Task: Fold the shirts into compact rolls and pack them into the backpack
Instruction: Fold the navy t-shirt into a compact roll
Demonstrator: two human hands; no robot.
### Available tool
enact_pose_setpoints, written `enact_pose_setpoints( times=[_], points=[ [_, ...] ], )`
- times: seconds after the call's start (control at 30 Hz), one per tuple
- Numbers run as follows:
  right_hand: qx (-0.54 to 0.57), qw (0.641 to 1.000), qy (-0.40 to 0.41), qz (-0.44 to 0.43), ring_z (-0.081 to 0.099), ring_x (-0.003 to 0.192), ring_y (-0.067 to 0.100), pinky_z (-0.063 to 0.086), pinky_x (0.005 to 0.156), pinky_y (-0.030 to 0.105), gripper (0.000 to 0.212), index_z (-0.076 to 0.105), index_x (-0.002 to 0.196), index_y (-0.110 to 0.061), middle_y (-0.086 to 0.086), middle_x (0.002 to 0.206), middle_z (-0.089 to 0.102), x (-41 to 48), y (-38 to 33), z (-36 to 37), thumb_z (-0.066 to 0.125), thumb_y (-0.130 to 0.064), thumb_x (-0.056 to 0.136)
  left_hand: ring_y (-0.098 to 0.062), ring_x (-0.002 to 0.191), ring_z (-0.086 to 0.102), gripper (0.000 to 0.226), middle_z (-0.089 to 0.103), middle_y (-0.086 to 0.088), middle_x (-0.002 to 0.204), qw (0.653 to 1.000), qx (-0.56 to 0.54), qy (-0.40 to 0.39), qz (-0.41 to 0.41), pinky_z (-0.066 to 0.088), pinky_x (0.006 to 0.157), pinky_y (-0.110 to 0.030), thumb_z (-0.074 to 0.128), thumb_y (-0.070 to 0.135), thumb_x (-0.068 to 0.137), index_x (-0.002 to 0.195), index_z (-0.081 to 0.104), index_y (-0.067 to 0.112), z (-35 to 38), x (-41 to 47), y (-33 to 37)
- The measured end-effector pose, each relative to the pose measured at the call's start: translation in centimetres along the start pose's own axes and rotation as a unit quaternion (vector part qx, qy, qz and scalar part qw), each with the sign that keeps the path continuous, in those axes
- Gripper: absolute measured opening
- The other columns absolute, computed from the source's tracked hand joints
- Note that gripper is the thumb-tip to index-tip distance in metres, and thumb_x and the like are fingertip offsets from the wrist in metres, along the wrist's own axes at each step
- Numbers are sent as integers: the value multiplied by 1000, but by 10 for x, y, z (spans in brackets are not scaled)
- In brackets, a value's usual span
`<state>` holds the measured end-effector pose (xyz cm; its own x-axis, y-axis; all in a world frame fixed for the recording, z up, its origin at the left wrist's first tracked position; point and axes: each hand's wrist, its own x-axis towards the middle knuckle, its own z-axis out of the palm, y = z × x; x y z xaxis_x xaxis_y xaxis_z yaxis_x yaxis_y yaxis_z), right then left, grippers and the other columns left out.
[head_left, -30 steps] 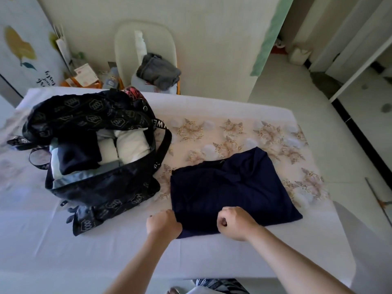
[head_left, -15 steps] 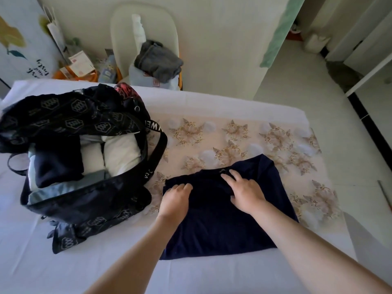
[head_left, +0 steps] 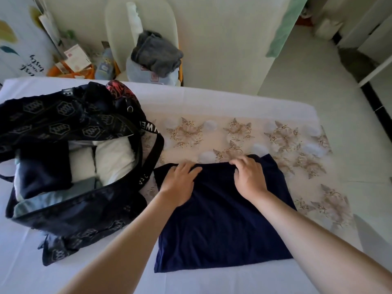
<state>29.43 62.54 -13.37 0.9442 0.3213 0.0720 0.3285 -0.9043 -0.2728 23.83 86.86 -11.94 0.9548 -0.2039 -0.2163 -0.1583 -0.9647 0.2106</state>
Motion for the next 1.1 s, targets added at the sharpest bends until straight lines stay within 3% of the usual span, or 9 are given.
enact_pose_setpoints(
  times=[0.1, 0.23, 0.33, 0.43, 0.53, 0.67, 0.83, 0.93, 1.1],
  points=[
    [-23, 997, -48, 47, 55, 118, 28, 43, 98, 45, 33, 61, 127, -16, 2, 131, 58, -6, 35, -3, 54, -13, 94, -24, 150, 8, 54, 9, -2, 164, 993, 28, -84, -75, 19, 119, -43, 27, 36, 105, 157, 13, 25, 21, 1, 6],
    [-35, 988, -10, 149, 45, 128, 35, 43, 98, 53, 35, 54, 133, -12, 11, 142, 47, 3, 69, -12, 52, -17, 98, -23, 132, 38, 44, 43, -1, 145, 997, -3, 36, -73, 33, 108, -39, 34, 37, 104, 146, 35, 23, 14, 27, 25],
    [-21, 963, -47, 263, 47, 124, 36, 45, 95, 49, 44, 41, 143, -13, 15, 140, 46, 16, 83, -17, 50, -24, 101, -24, 123, 44, 42, 47, -2, 138, 999, 11, 12, -48, 39, 100, -38, 43, 34, 101, 141, 38, 21, 9, 53, 35],
    [-33, 950, -98, 296, 58, 110, 33, 49, 86, 42, 31, 57, 127, -16, 11, 120, 60, 24, 99, -14, 54, -27, 98, -23, 107, 50, 30, 53, -4, 121, 995, 85, -27, -46, 42, 87, -35, 51, 29, 98, 126, 49, 19, 6, 70, 41],
    [8, 956, -16, 293, 66, 89, 29, 52, 72, 36, 16, 70, 99, -20, 3, 97, 69, 31, 110, -17, 56, -27, 95, -19, 86, 51, 15, 56, -1, 107, 994, 54, -13, -91, 44, 66, -31, 49, 14, 96, 110, 53, 18, 2, 83, 39],
    [83, 916, 91, 382, 62, 103, 30, 54, 81, 42, 23, 60, 119, -17, 6, 120, 62, 37, 111, -31, 56, -19, 97, -21, 83, 55, 15, 50, -3, 118, 982, -96, 84, -136, 46, 52, -35, 48, 14, 100, 116, 49, 14, 0, 88, 31],
    [-14, 988, 110, 105, 49, 124, 35, 42, 99, 46, 46, 58, 128, -12, 13, 135, 51, -8, 70, -10, 61, -3, 83, -23, 98, 59, 24, 58, 1, 117, 975, -107, 194, 5, 50, 78, -37, 52, 14, 96, 119, 59, 17, 24, 41, 54],
    [-15, 998, -31, -56, 33, 144, 30, 34, 113, 45, 50, 46, 146, -19, 12, 158, 32, -55, 36, 18, 50, -28, 96, -25, 137, 41, 46, 43, -2, 150, 991, -5, 112, 75, 35, 110, -43, 42, 37, 99, 142, 48, 21, 60, -4, 48],
    [-120, 981, -154, 8, -5, 153, 27, 10, 123, 51, 65, 2, 159, -32, 9, 166, -10, -93, 41, 32, 8, -59, 100, -32, 151, 5, 69, 7, -9, 165, 996, 77, 44, 2, 11, 118, -51, 26, 59, 97, 157, 16, 26, 88, -61, -10]
  ],
)
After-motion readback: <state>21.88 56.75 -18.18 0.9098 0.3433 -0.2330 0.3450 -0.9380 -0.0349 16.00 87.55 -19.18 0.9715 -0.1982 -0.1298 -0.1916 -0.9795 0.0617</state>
